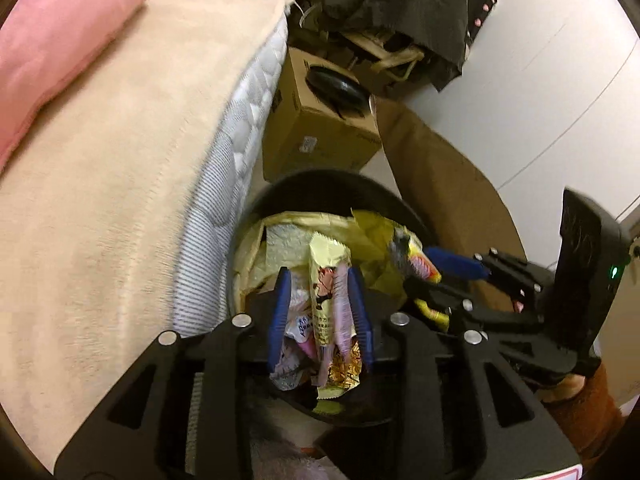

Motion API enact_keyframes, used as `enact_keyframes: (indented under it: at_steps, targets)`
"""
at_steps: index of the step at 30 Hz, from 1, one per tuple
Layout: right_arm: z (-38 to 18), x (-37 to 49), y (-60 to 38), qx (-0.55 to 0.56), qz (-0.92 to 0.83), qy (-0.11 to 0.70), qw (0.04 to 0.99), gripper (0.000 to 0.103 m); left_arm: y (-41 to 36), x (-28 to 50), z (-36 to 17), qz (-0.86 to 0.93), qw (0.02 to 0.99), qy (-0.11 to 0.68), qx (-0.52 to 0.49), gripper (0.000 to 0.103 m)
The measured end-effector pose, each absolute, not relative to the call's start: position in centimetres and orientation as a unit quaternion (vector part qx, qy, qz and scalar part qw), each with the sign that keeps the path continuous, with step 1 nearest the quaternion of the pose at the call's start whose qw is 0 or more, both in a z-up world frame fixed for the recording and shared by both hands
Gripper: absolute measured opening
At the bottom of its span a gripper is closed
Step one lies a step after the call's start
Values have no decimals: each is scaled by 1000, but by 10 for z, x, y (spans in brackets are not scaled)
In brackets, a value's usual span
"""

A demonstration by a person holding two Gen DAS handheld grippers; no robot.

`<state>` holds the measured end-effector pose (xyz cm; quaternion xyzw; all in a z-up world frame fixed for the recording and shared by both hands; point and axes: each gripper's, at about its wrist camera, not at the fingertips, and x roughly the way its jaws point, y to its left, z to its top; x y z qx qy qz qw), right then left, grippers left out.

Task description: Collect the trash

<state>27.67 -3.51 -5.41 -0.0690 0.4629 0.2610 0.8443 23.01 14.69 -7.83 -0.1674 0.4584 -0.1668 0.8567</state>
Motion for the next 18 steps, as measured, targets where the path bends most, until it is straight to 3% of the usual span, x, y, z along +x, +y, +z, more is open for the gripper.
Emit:
enact_keyframes:
  at_steps: [4,14,18]
  targets:
    - [-46,268,-36,-67,262,462,844,55,153,219,-59,-151,873,433,-166,39]
    - [8,204,-69,-9,200,402,893,55,135,158,-15,-114,907,386,-126,63]
    - [29,160,-86,5,172,377,910,55,114,127,-8,-124,912,377,-106,63]
